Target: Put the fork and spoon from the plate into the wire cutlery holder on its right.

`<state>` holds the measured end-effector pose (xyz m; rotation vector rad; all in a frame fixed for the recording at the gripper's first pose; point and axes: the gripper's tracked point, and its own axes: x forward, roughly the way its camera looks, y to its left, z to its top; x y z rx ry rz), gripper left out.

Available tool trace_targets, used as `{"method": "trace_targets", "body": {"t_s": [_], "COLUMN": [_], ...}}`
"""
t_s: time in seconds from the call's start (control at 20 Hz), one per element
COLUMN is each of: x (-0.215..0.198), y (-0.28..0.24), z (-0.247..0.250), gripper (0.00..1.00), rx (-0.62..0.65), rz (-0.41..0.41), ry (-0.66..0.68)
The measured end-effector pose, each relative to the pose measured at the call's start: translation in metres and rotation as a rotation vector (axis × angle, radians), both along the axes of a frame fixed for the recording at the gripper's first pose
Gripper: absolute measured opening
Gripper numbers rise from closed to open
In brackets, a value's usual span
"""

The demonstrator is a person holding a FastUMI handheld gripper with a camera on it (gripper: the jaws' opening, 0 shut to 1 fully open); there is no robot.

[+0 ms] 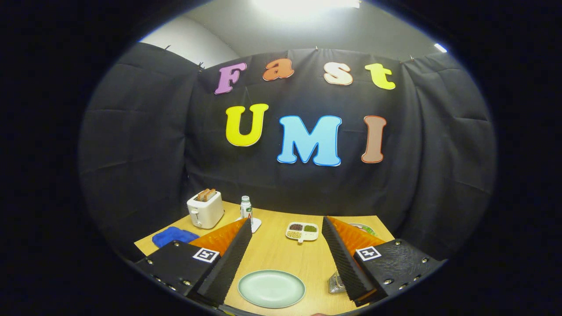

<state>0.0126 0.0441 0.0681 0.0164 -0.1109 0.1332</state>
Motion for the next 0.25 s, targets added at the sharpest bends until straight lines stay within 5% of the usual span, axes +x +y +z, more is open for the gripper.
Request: {"method": "trace_targets", "body": {"t_s": [0.25], "x": [-0.004], "y": [0.011], "z": [-0.011], "gripper": [0.98], "rx": [0.036], "rz": [0.016], "ry": [0.002]}}
